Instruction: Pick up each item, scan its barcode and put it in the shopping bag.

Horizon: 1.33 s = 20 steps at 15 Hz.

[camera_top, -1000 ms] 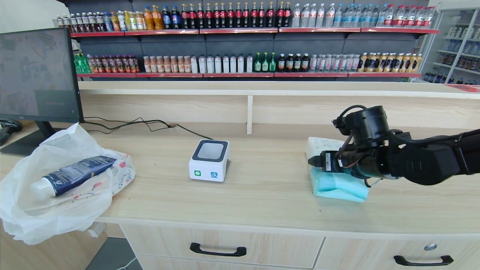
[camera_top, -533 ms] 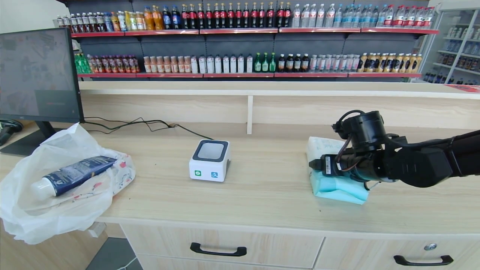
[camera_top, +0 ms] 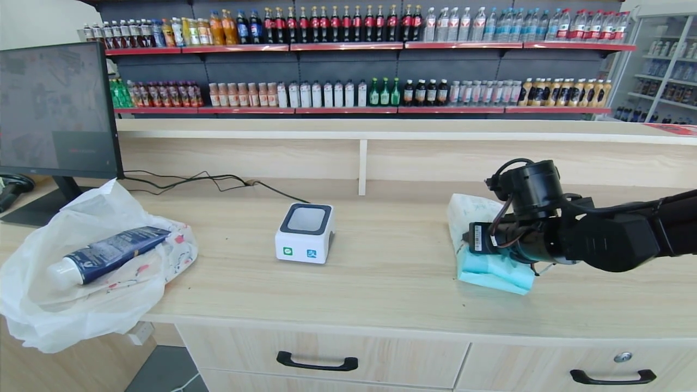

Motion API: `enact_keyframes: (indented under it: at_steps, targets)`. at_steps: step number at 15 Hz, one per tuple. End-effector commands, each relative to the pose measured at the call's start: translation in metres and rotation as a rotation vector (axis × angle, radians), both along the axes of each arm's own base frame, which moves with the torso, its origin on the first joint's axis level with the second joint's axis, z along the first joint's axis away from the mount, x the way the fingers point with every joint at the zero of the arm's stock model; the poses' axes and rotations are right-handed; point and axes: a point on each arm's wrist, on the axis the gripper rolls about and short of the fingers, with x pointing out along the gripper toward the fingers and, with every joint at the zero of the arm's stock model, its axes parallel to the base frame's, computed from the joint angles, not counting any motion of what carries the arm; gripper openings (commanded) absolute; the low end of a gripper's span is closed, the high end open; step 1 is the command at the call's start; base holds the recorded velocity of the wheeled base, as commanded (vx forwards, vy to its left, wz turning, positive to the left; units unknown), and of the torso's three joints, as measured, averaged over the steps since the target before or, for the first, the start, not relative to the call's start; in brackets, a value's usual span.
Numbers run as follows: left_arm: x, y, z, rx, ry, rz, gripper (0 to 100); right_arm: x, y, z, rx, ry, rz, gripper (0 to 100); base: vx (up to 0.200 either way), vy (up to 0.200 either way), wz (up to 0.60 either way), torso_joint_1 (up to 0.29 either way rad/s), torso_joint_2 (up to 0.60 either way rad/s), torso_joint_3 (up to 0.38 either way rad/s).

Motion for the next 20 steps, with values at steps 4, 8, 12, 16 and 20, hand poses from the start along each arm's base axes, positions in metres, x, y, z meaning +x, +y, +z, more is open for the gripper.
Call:
enact_keyframes:
  at_steps: [4,8,12,16,20]
  targets:
    - [0.0,0.0,0.0,0.0,0.0,-0.002,100,-0.001,0.0,0.01,0.01,-0.027,0.002,0,0.0,0.0,0.0,0.0,0.0,0.0]
    - [0.0,0.0,0.0,0.0,0.0,0.0,100,-0.01,-0.003,0.023,0.023,-0.057,0.008,0,0.0,0.0,0.0,0.0,0.0,0.0]
    - [0.0,0.0,0.0,0.0,0.0,0.0,100,-0.029,-0.008,0.056,0.077,-0.104,0.025,0,0.0,0.0,0.0,0.0,0.0,0.0]
    - [0.0,0.0,0.0,-0.002,0.0,0.0,100,-0.075,-0.019,0.095,0.177,-0.126,0.022,0,0.0,0.0,0.0,0.0,0.0,0.0]
    - [0.0,0.0,0.0,-0.002,0.0,0.0,100,-0.127,-0.035,0.115,0.251,-0.162,0.058,0,0.0,0.0,0.0,0.0,0.0,0.0]
